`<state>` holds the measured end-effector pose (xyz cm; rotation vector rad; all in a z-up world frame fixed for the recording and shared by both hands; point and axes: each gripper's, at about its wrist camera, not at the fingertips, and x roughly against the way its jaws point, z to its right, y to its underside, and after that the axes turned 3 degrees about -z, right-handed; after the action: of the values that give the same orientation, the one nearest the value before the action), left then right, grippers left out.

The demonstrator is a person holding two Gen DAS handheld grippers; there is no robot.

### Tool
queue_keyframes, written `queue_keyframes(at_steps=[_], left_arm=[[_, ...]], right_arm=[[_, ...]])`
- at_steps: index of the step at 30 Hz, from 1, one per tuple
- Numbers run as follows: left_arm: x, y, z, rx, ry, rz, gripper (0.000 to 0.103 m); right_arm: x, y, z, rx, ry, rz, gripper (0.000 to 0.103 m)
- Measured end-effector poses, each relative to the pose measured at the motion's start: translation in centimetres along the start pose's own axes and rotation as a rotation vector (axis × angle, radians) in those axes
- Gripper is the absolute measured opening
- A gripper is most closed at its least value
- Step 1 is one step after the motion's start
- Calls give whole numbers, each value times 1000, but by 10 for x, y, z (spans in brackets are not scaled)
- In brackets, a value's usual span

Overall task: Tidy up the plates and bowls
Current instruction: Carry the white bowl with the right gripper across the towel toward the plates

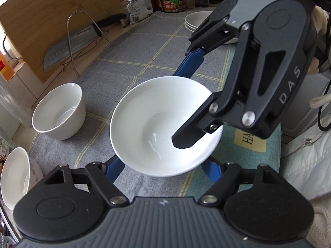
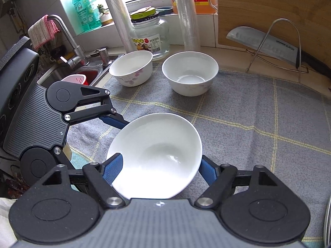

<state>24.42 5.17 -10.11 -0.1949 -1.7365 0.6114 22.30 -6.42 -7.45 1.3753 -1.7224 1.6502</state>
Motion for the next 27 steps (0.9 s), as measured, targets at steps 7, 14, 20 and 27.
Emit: queue_keyframes(at_steps=[7,14,20,27], left_arm=[[-13,-26,19,-36,24,9,81],[-29,-53,34,-58,35,17,81],[-44,-72,39,-71,33,20,81],[-55,-89,36,-68,26,10,80]], right_arm=[[21,18,23,-30,32,3,84],[34,28,49,-47,61,8,84],[40,30,73,-64,74,14,84],[42,31,94,-60,72,10,84]])
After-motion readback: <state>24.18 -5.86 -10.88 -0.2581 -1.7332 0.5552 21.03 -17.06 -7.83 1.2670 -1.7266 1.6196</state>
